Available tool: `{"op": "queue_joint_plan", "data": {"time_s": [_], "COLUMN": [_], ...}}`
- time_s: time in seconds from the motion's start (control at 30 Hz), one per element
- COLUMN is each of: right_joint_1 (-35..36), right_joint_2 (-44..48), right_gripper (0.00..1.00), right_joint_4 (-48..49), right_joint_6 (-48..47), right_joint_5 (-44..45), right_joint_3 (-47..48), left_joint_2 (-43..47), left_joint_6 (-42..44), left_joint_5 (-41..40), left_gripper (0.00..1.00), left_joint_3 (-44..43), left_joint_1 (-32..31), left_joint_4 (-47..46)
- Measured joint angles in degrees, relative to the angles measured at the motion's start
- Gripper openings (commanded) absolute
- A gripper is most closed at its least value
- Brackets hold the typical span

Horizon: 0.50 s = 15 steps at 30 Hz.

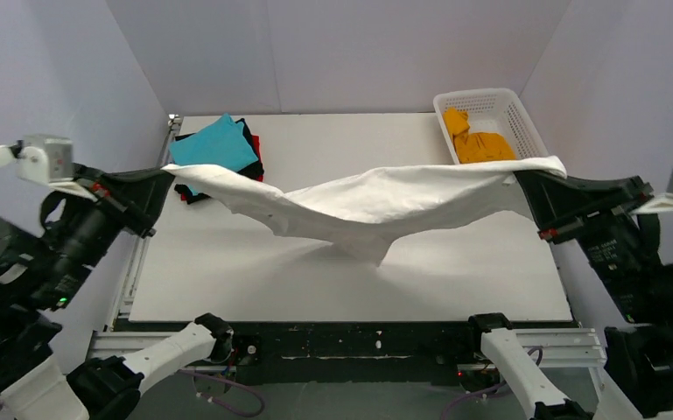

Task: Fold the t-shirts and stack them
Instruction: Flatten out the tshirt

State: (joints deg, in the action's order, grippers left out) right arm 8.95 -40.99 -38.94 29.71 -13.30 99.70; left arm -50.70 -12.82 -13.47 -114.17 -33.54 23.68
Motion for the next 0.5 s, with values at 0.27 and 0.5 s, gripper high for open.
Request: {"op": "queue_joint_plan", "data": {"time_s": [0.27,0.5], "right_joint_1": [0.0,-0.1], "right_joint_2": [5.4,7.0], "right_gripper": [0.01,0.01], "right_joint_4": [-1.5,-1.3], "right_joint_6": [1.7,2.7], "right_joint_5": [-5.9,-5.7], "right_joint_3": [9.4,7.6], "left_joint_2": [-8.0,-7.7], "left_joint_6": [-1.2,-2.8], "left_joint_5": [16.3,19.7], "left_gripper": [0.00,0.00], "left_joint_3": [-29.0,-24.1], "left_joint_1": [2.6,8.3], "left_joint_4": [3.9,1.1]}}
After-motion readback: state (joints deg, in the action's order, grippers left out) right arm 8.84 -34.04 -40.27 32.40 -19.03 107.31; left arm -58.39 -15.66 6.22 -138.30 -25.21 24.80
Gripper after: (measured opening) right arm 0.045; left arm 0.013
